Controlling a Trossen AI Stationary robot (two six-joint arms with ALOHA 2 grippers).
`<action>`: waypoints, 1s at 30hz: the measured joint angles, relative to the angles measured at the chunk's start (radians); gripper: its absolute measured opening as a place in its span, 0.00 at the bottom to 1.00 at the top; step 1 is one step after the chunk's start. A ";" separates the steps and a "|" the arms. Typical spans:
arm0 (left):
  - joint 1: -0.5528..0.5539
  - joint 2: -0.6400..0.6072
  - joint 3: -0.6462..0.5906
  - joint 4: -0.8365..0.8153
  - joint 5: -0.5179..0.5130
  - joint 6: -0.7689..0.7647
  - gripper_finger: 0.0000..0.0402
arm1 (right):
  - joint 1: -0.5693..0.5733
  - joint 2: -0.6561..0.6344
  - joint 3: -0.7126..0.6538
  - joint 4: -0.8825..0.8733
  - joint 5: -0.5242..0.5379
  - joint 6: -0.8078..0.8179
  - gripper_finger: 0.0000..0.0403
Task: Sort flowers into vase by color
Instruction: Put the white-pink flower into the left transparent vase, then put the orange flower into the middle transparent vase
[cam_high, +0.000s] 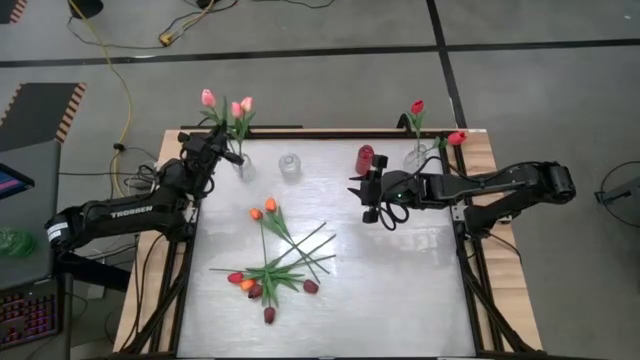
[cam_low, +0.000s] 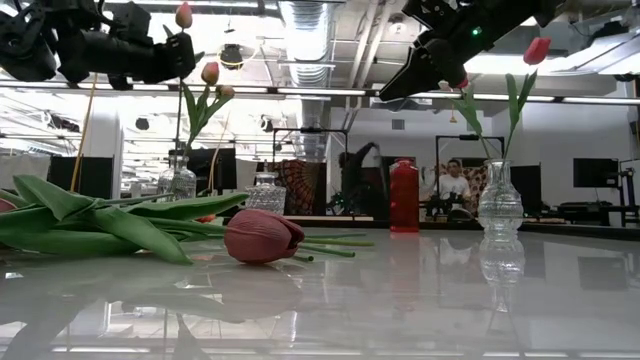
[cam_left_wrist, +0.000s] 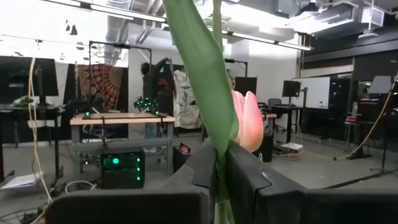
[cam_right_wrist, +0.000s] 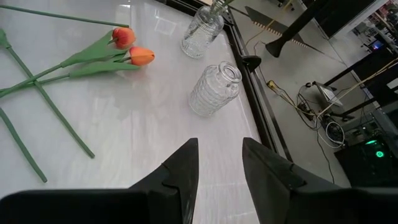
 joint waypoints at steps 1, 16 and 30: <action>0.000 0.000 0.000 0.000 0.000 0.000 0.06 | 0.000 0.000 0.000 0.000 0.000 0.000 0.37; -0.033 -0.008 0.000 -0.002 -0.136 0.067 0.38 | 0.000 0.000 0.000 0.000 0.000 0.001 0.37; -0.151 -0.155 0.000 -0.243 -0.313 0.081 0.40 | 0.000 0.000 0.000 0.000 0.000 0.016 0.37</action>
